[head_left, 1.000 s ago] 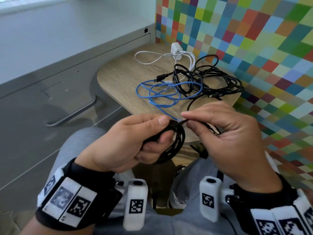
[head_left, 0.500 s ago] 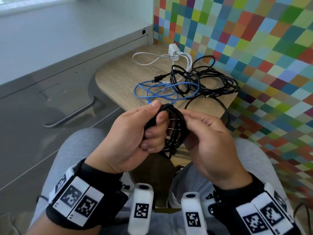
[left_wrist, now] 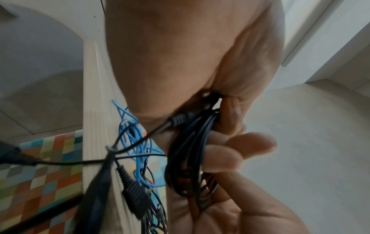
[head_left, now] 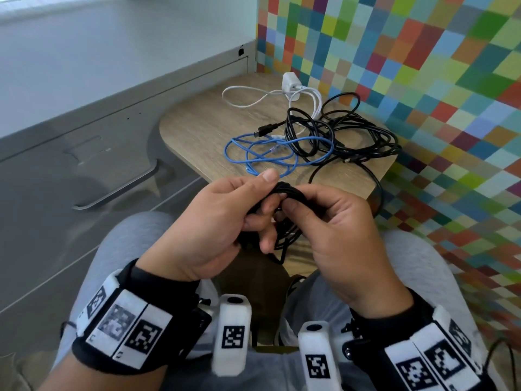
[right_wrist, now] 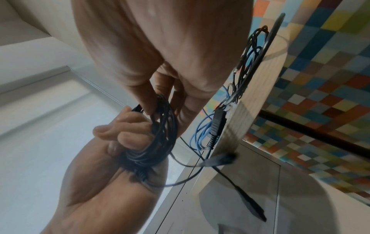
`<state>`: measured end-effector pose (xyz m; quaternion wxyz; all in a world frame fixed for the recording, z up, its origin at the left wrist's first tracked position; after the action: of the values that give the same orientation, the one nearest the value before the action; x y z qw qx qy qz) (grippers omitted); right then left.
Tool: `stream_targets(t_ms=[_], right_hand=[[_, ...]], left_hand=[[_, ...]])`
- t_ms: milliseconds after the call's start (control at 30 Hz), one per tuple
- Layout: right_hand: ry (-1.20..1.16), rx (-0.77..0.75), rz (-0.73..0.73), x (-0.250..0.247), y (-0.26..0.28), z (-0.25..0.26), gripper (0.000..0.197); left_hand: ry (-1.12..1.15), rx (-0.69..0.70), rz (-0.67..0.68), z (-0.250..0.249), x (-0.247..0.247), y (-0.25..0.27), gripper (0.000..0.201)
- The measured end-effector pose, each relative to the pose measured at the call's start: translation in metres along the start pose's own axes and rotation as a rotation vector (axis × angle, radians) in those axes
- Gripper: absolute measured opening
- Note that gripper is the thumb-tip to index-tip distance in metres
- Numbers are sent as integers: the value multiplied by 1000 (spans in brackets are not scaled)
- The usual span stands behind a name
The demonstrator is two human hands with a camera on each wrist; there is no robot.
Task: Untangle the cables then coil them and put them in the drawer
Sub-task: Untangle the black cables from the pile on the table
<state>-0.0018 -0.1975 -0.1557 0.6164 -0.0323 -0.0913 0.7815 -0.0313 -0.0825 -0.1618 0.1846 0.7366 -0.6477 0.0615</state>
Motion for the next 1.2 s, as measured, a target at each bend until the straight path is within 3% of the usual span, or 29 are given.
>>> stream_targets(t_ms=[233, 500, 633, 767, 1000, 1200], right_hand=[[-127, 130, 45, 6, -2, -8, 10], [-77, 63, -142, -5, -2, -5, 14], [-76, 51, -228, -15, -4, -10, 3], [-96, 64, -249, -20, -5, -13, 7], [-133, 135, -158, -12, -7, -18, 16], [-137, 202, -119, -11, -7, -18, 19]], left_hand=[[-305, 252, -182, -24, -15, 2, 41], [-546, 452, -357, -39, -12, 8, 37], [-602, 451, -372, -36, -9, 8, 36], [-625, 460, -358, -35, -7, 7, 37], [-701, 502, -391, -36, -16, 4, 36], [-679, 393, -345, -27, -18, -1, 38]])
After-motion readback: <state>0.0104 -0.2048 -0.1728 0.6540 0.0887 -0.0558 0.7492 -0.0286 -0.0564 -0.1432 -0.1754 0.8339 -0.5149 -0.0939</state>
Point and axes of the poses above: each hand's wrist, its own y-axis away from the middle knuckle, its own x-axis out of the palm, z = x × y, the point moved 10 cm from there along -y, towards the middle knuckle, and after that the axes turned 12 degrees about -z, right-handed, at the moved point
